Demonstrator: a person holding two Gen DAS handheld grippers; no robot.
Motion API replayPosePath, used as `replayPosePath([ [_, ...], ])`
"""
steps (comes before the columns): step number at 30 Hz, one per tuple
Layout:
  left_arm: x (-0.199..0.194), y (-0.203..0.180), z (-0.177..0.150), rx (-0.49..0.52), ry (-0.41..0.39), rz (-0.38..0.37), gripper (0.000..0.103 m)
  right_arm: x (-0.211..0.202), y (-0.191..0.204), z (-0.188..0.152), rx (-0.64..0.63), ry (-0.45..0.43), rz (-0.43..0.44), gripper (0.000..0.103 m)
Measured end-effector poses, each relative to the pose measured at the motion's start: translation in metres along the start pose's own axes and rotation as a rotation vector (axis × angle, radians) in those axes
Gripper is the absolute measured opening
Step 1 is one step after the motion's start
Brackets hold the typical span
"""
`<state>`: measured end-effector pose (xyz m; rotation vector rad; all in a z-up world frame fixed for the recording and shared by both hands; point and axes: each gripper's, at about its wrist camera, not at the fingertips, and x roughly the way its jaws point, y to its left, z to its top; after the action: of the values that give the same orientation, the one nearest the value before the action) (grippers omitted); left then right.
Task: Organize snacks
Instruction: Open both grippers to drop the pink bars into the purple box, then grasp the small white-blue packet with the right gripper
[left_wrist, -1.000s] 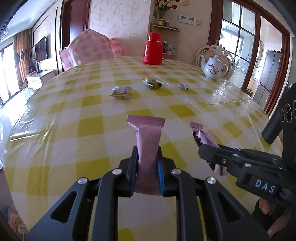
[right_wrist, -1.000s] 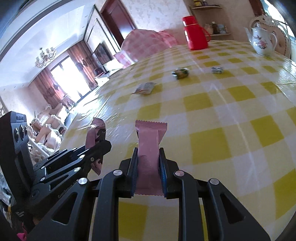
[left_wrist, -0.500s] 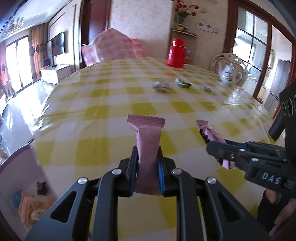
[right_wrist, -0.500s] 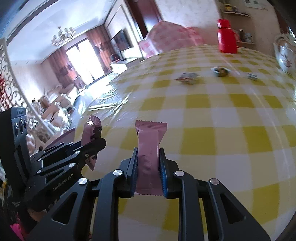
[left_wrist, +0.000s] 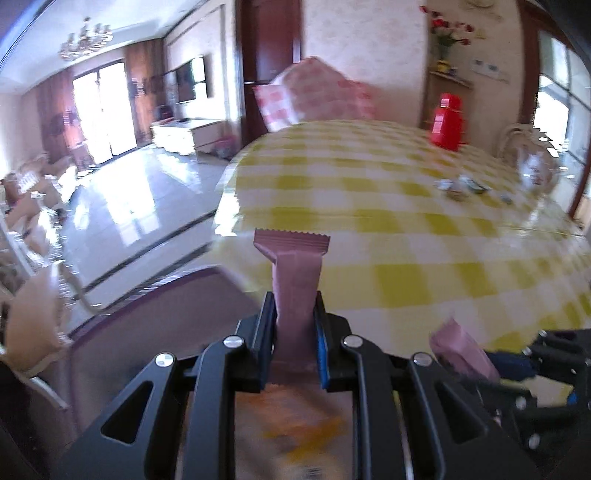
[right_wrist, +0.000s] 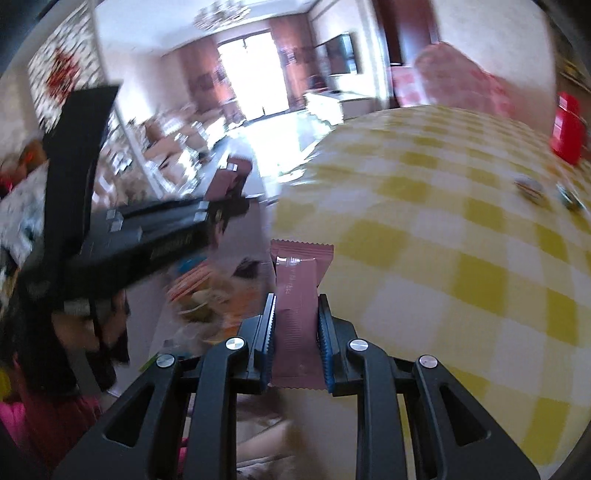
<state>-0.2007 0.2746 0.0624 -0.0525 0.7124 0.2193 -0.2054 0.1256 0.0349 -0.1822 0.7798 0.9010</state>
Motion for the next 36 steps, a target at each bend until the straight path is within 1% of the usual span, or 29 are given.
replayPosePath([
  [2, -0.002, 0.024, 0.000, -0.008, 0.019, 0.050, 0.019, 0.011, 0.015, 0.002, -0.032, 0.015, 0.015, 0.021],
  [5, -0.007, 0.054, -0.002, -0.033, 0.030, 0.138, 0.019, 0.030, 0.037, 0.006, -0.061, 0.041, 0.063, 0.021],
  [8, -0.009, 0.083, -0.003, -0.074, 0.050, 0.215, 0.021, 0.046, 0.054, 0.009, -0.084, 0.060, 0.151, 0.024],
  [9, -0.010, 0.090, -0.003, -0.095, 0.056, 0.240, 0.032, 0.050, 0.059, 0.009, -0.084, 0.065, 0.202, 0.028],
  [10, -0.011, 0.097, -0.004, -0.113, 0.063, 0.265, 0.046, 0.052, 0.061, 0.010, -0.081, 0.075, 0.216, 0.035],
  [11, -0.011, 0.105, -0.004, -0.141, 0.066, 0.321, 0.079, 0.051, 0.060, 0.010, -0.070, 0.072, 0.220, 0.055],
  [12, -0.012, 0.106, -0.003, -0.151, 0.058, 0.352, 0.090, 0.048, 0.056, 0.011, -0.056, 0.051, 0.218, 0.063],
  [13, -0.016, 0.108, -0.002, -0.164, 0.037, 0.391, 0.090, 0.042, 0.049, 0.012, -0.041, 0.029, 0.202, 0.063],
  [15, -0.016, 0.106, 0.000, -0.179, 0.036, 0.392, 0.094, 0.030, 0.031, 0.014, -0.008, 0.001, 0.174, 0.063],
  [18, -0.015, 0.083, 0.005, -0.169, 0.010, 0.338, 0.097, 0.001, -0.014, 0.016, 0.082, -0.060, 0.113, 0.064],
  [19, -0.015, 0.072, 0.005, -0.160, 0.005, 0.319, 0.097, -0.011, -0.036, 0.017, 0.126, -0.084, 0.091, 0.065],
  [20, -0.014, 0.057, 0.008, -0.154, -0.003, 0.285, 0.097, -0.022, -0.056, 0.016, 0.164, -0.107, 0.066, 0.068],
  [21, -0.012, 0.044, 0.011, -0.154, -0.011, 0.248, 0.099, -0.038, -0.082, 0.013, 0.210, -0.133, 0.017, 0.072],
  [23, -0.009, 0.012, 0.017, -0.155, -0.013, 0.119, 0.101, -0.056, -0.119, 0.007, 0.263, -0.150, -0.069, 0.074],
  [24, -0.009, -0.002, 0.019, -0.157, -0.009, 0.070, 0.101, -0.069, -0.146, 0.002, 0.301, -0.159, -0.133, 0.075],
  [25, -0.005, -0.024, 0.024, -0.156, 0.000, -0.002, 0.101, -0.077, -0.166, -0.003, 0.333, -0.163, -0.176, 0.075],
  [26, 0.001, -0.045, 0.029, -0.143, 0.014, -0.059, 0.101, -0.084, -0.186, -0.006, 0.368, -0.163, -0.219, 0.075],
  [27, 0.008, -0.064, 0.035, -0.118, 0.033, -0.105, 0.101, -0.094, -0.215, -0.013, 0.421, -0.163, -0.278, 0.076],
  [28, 0.018, -0.096, 0.045, -0.074, 0.053, -0.154, 0.101, -0.099, -0.234, -0.017, 0.458, -0.164, -0.310, 0.076],
  [30, 0.035, -0.135, 0.059, -0.023, 0.059, -0.193, 0.101, -0.115, -0.279, -0.029, 0.550, -0.179, -0.376, 0.076],
  [32, 0.065, -0.183, 0.081, 0.019, 0.061, -0.245, 0.101, -0.124, -0.310, -0.042, 0.612, -0.196, -0.405, 0.077],
  [33, 0.079, -0.201, 0.091, 0.029, 0.061, -0.251, 0.101, -0.132, -0.329, -0.049, 0.655, -0.203, -0.425, 0.077],
  [35, 0.108, -0.234, 0.106, 0.034, 0.070, -0.256, 0.101, -0.139, -0.351, -0.059, 0.701, -0.219, -0.439, 0.079],
  [36, 0.129, -0.251, 0.116, 0.032, 0.082, -0.255, 0.101, -0.142, -0.360, -0.065, 0.713, -0.225, -0.445, 0.080],
])
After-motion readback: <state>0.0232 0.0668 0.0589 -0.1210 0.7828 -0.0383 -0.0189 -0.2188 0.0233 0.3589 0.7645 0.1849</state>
